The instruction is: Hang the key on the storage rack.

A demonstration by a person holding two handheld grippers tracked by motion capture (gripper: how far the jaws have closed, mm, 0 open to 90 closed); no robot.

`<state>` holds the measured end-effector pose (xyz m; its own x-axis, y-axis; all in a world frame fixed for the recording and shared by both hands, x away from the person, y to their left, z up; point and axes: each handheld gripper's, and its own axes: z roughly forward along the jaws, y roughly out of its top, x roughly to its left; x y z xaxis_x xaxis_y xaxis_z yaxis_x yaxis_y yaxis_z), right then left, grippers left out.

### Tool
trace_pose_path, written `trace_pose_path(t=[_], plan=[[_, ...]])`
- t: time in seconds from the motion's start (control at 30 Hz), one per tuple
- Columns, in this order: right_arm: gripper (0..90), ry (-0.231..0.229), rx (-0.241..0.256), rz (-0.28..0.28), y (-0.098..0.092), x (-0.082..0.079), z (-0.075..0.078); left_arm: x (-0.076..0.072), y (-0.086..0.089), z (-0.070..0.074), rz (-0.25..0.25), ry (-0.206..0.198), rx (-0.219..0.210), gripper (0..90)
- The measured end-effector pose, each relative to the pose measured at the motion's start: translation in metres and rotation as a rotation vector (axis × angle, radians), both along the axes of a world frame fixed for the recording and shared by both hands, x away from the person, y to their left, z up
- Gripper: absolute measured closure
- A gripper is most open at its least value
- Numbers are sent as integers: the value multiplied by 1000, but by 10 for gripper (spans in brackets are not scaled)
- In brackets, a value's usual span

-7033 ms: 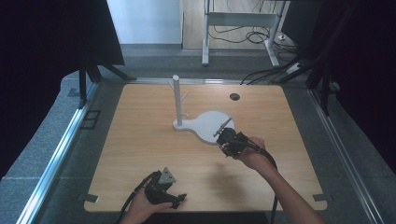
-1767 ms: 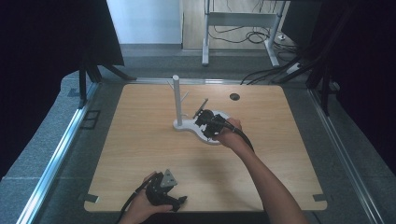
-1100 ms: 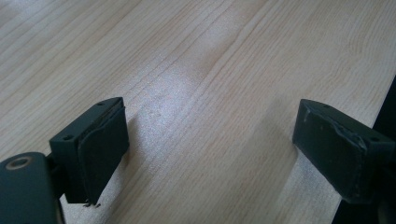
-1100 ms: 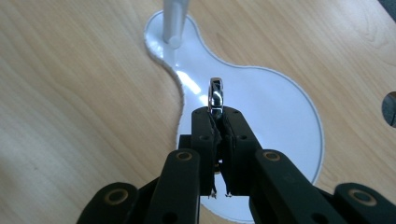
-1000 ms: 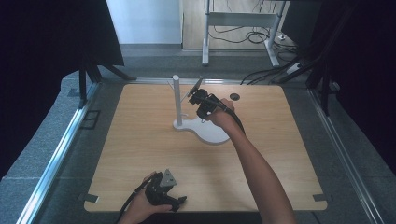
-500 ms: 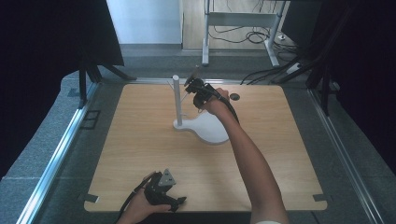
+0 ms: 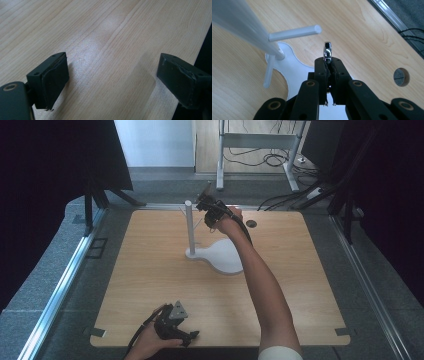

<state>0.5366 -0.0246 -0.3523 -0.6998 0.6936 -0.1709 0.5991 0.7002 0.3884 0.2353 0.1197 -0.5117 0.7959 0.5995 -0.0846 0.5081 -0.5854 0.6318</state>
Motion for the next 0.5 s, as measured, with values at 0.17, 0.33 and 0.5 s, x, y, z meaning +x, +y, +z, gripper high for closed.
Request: trace_pose_path(t=[0.17, 0.33, 0.5], plan=[[843, -7, 19, 0, 3, 0, 7, 0, 0, 0, 2, -2, 0, 108], [843, -19, 22, 7, 7, -1, 13, 0, 0, 0, 3, -3, 0, 108], [843, -33, 11, 8, 12, -3, 15, 0, 0, 0, 3, -2, 0, 108]])
